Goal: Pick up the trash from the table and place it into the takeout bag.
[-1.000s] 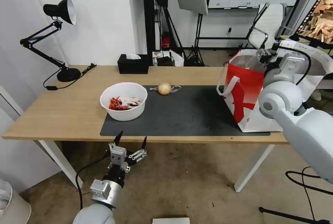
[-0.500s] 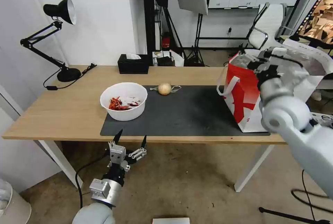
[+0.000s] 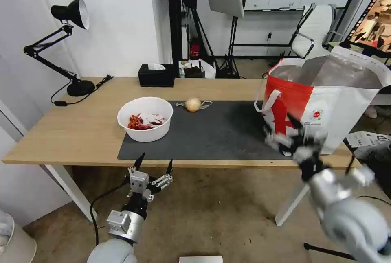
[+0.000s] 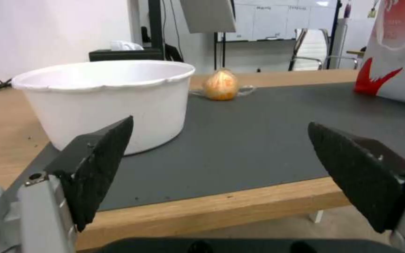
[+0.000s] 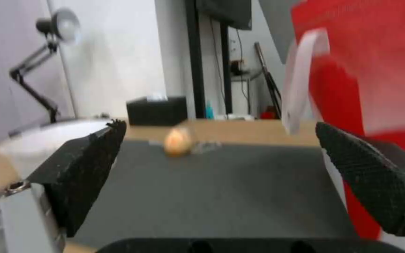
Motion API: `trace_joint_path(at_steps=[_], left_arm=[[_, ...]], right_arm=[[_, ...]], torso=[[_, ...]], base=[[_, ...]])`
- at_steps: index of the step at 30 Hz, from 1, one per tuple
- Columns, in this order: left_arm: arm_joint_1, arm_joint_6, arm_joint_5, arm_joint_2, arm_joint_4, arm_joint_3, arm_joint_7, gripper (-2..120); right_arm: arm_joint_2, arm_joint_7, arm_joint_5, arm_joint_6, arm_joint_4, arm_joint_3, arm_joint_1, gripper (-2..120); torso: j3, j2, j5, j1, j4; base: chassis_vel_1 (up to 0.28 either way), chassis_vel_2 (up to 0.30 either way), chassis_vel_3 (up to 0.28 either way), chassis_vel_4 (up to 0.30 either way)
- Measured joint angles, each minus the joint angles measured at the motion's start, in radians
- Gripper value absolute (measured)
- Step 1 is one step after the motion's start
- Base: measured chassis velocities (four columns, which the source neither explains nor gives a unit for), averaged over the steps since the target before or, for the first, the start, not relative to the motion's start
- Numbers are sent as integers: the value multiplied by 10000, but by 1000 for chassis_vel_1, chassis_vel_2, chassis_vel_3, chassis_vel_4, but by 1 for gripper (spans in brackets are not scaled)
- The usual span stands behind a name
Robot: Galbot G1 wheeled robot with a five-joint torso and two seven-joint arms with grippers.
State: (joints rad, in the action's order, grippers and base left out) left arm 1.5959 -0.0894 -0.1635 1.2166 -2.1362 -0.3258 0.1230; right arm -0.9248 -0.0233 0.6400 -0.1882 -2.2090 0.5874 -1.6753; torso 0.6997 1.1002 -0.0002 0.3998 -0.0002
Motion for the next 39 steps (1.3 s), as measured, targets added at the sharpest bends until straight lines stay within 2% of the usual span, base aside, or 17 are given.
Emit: trace_joint_path(at_steps=[2,6,10,39], left_arm=[[20,-23,34,27,33,-1,1,100],[41,-26,85,81,65,7,-2,100],[89,-30,118,99,72,2,-15,100],[40,-44,40,2,123,-26,-29,100]], right_arm=[[-563,-252,-742,-358,392,-31,-370,100],[-1134,-271,-1282,-502,832,-274,-447,100],[-1364,-210,-1465,-500,1104,-531,-418,100],[-1306,-82,-1405,-345,1439,-913,-273,100]], torso=[[1,-1,0,0,0],[2,-1,1,1,2],[2,-2,1,1,3],[3,-2,1,2,2]], base=[[0,0,0,0],[0,0,0,0],[0,0,0,0],[0,0,0,0]])
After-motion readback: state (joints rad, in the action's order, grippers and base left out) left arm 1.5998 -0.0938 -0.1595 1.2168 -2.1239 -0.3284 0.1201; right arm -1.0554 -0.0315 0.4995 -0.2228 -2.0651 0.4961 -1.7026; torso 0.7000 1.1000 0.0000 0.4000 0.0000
